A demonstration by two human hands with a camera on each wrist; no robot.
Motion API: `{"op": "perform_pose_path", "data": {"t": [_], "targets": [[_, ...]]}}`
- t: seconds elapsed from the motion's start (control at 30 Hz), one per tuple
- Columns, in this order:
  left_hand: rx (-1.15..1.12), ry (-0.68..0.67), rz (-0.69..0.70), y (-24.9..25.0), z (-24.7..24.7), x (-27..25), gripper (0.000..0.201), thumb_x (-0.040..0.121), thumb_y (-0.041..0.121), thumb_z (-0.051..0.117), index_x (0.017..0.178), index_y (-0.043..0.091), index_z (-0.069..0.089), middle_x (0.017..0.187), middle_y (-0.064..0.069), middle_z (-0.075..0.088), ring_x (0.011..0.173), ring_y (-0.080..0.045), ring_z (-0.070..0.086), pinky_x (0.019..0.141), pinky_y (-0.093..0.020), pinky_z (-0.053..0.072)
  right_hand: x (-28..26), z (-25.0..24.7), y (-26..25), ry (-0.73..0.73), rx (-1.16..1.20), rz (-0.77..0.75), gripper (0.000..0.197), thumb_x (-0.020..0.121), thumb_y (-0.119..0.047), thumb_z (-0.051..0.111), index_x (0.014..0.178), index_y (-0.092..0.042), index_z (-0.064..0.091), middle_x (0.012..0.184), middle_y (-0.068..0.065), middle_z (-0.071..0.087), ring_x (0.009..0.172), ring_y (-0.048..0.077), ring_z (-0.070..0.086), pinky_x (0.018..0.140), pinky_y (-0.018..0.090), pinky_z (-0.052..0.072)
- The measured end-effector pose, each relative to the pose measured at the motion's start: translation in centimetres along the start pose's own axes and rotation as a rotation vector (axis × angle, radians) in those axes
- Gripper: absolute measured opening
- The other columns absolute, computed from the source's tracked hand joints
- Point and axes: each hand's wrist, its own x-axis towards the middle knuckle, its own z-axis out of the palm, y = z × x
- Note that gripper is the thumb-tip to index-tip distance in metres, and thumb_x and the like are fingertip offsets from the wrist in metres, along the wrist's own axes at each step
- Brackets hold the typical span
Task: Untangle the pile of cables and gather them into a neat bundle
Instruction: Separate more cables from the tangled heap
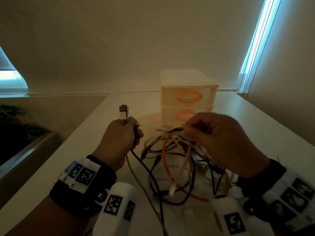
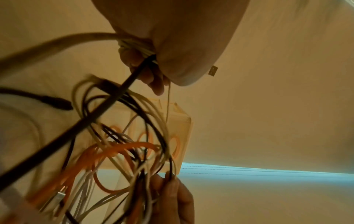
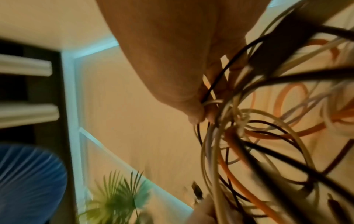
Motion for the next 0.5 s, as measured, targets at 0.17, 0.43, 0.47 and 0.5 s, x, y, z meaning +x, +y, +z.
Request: {"op": "perform_pose_path", "data": {"t": [0.17, 0.43, 0.47, 0.5], "targets": [[0.021, -0.009, -0.016, -0.3, 0.3, 0.0, 0.033, 0.11, 0.026, 0.038, 0.091, 0.008, 0.059, 0.058, 0.0, 0.059, 0.051, -0.015, 0.046, 0.051, -0.028, 0.035, 0.8, -0.3, 1.8, 0.176, 0.489, 0.23, 0.018, 0.099, -0.015, 0.06, 0.085, -0.021, 0.069, 0.087, 0.002, 0.072, 0.082, 0.021, 0.07, 0.076, 0.032, 0.059], [-0.023, 0.038, 0.013, 0.2, -0.1, 0.1, 0.033, 0.109, 0.027, 0.039, 0.09, 0.009, 0.059, 0.058, 0.001, 0.06, 0.051, -0.014, 0.047, 0.051, -0.027, 0.037, 0.8, -0.7, 1.7, 0.095, 0.672, 0.256, 0.02, 0.103, -0.017, 0.05, 0.09, -0.012, 0.063, 0.079, 0.0, 0.069, 0.076, 0.012, 0.067, 0.069, 0.022, 0.055], [-0.036, 0.037, 0.021, 0.3, -0.2, 0.1, 0.033, 0.109, 0.028, 0.039, 0.09, 0.01, 0.059, 0.056, 0.001, 0.06, 0.05, -0.014, 0.048, 0.05, -0.026, 0.037, 0.8, -0.5, 2.1, 0.104, 0.415, 0.148, 0.017, 0.101, -0.017, 0.054, 0.089, -0.014, 0.065, 0.081, -0.002, 0.069, 0.077, 0.009, 0.066, 0.071, 0.018, 0.053], [-0.043, 0.027, 0.03, 0.3, -0.2, 0.2, 0.033, 0.109, 0.028, 0.039, 0.09, 0.01, 0.059, 0.055, 0.002, 0.06, 0.049, -0.013, 0.048, 0.049, -0.025, 0.037, 0.8, -0.4, 2.4, 0.115, 0.184, 0.04, 0.012, 0.098, -0.018, 0.06, 0.089, -0.017, 0.067, 0.083, -0.004, 0.067, 0.078, 0.007, 0.064, 0.071, 0.015, 0.051]]}}
